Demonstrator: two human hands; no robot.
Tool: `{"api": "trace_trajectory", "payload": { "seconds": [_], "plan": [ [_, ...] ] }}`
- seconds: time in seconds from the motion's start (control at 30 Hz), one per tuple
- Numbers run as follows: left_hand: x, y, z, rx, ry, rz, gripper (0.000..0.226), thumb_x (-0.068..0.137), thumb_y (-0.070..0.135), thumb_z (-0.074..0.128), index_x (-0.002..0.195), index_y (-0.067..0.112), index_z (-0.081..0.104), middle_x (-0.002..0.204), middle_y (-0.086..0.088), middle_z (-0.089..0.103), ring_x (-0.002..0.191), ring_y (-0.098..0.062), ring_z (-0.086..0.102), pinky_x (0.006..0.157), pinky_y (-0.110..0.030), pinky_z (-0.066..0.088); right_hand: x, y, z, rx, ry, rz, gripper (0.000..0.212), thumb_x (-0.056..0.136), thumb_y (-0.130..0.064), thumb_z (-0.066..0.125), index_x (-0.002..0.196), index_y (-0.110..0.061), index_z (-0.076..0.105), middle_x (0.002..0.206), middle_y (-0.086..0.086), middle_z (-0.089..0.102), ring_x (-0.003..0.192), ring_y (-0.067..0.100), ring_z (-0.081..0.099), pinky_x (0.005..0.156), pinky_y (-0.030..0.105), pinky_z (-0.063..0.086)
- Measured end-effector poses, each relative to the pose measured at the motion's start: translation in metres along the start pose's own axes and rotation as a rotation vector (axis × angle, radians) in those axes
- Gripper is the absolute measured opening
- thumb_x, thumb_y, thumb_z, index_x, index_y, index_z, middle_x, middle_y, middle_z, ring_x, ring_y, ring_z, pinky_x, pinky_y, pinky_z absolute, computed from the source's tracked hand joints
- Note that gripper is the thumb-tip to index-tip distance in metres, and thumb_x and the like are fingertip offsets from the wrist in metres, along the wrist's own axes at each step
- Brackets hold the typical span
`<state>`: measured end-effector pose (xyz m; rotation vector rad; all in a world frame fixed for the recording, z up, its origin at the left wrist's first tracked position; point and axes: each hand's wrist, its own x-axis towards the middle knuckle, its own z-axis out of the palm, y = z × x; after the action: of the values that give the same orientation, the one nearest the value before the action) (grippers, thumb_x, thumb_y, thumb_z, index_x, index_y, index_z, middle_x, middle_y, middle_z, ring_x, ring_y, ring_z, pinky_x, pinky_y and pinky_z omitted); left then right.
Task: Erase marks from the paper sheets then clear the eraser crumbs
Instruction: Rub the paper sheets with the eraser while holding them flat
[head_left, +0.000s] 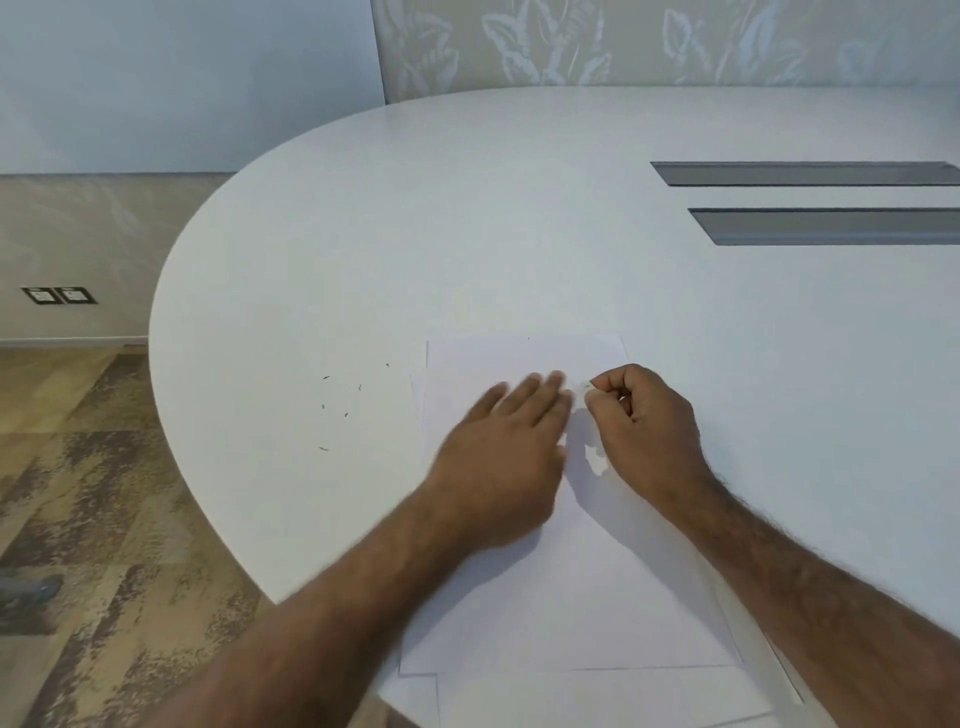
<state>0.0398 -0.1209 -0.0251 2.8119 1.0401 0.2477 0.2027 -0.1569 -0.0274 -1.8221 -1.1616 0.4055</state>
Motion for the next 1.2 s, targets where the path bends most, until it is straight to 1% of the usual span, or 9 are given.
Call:
{"api": "trace_trajectory", "payload": {
  "seconds": [0.1,0.23,0.47,0.57,0.7,0.97,1.07,1.13,1.2],
  "plan": [
    [0.040,-0.006,0.004,-0.011,-0.145,-0.015,0.057,0.106,0.040,0.022,0.158,0.020,0.011,0.167,0.003,0.003,0.153,-0.014,0.003,0.123,-0.034,0.001,-0.001,0.001,-0.002,0.007,0.002,-0.013,0.009,0.086,-0.024,0.059,0.077,-0.026,0.059,0.070,-0.010,0.064,0.065,0.000,0.057,0.055,0.011,0.040],
    [0.067,-0.046,0.002,0.012,-0.154,-0.112,0.068,0.102,0.057,0.020,0.159,0.022,0.005,0.167,0.006,-0.001,0.153,-0.013,-0.001,0.123,-0.035,0.000,-0.002,-0.002,-0.001,0.012,-0.018,0.000,0.012,0.086,-0.028,0.058,0.075,-0.024,0.059,0.063,-0.007,0.062,0.059,0.009,0.060,0.058,0.026,0.046],
    [0.019,-0.111,-0.017,0.158,-0.066,-0.594,0.069,0.103,0.050,0.019,0.158,0.009,0.007,0.167,-0.008,0.000,0.153,-0.022,0.001,0.124,-0.040,0.001,-0.002,-0.004,-0.002,0.016,-0.029,-0.006,0.013,0.086,-0.029,0.058,0.075,-0.021,0.059,0.068,-0.006,0.064,0.065,0.014,0.062,0.062,0.028,0.049],
    [0.012,-0.069,-0.015,0.039,0.082,-0.385,0.067,0.104,0.045,0.027,0.158,0.009,0.007,0.166,-0.008,0.001,0.153,-0.022,0.003,0.122,-0.036,0.002,-0.002,-0.003,-0.001,0.008,-0.022,-0.012,0.013,0.085,-0.029,0.058,0.075,-0.021,0.060,0.068,-0.007,0.063,0.065,0.013,0.061,0.062,0.027,0.048],
    [0.005,-0.026,-0.001,-0.011,-0.119,0.003,0.069,0.101,0.058,0.020,0.158,0.024,-0.002,0.166,0.008,-0.007,0.152,-0.010,-0.005,0.121,-0.030,-0.001,-0.002,-0.001,-0.001,-0.004,-0.016,-0.018,0.010,0.084,-0.028,0.059,0.077,-0.022,0.060,0.068,-0.008,0.063,0.062,0.006,0.058,0.060,0.023,0.044],
    [-0.032,-0.127,-0.029,0.168,-0.182,-0.592,0.082,0.097,0.064,0.016,0.157,0.012,-0.007,0.164,-0.006,-0.019,0.152,-0.022,-0.011,0.123,-0.039,-0.001,-0.002,-0.002,0.000,-0.010,-0.030,-0.024,0.012,0.083,-0.030,0.058,0.075,-0.021,0.059,0.064,-0.010,0.062,0.061,0.003,0.058,0.058,0.022,0.043],
    [-0.029,-0.086,-0.020,0.089,-0.035,-0.310,0.078,0.099,0.062,0.017,0.157,0.014,-0.006,0.163,-0.001,-0.018,0.151,-0.016,-0.012,0.122,-0.035,-0.002,-0.002,-0.002,0.000,-0.006,-0.026,-0.024,0.012,0.084,-0.030,0.058,0.076,-0.021,0.059,0.064,-0.010,0.062,0.060,0.003,0.058,0.058,0.021,0.042],
    [-0.030,-0.054,-0.010,0.009,-0.087,-0.090,0.077,0.095,0.066,0.009,0.157,0.023,-0.007,0.161,0.011,-0.019,0.148,-0.005,-0.015,0.123,-0.031,-0.002,-0.003,-0.002,-0.001,-0.002,-0.028,-0.021,0.012,0.084,-0.030,0.058,0.075,-0.022,0.059,0.063,-0.010,0.062,0.058,0.005,0.059,0.058,0.022,0.043],
    [-0.034,-0.048,-0.006,0.033,-0.161,-0.070,0.076,0.094,0.069,0.002,0.157,0.028,-0.007,0.161,0.015,-0.017,0.148,-0.003,-0.015,0.123,-0.030,-0.002,-0.003,-0.002,-0.002,-0.001,-0.028,-0.020,0.012,0.084,-0.030,0.058,0.074,-0.023,0.058,0.062,-0.010,0.062,0.058,0.007,0.060,0.059,0.024,0.045]
  ]
}}
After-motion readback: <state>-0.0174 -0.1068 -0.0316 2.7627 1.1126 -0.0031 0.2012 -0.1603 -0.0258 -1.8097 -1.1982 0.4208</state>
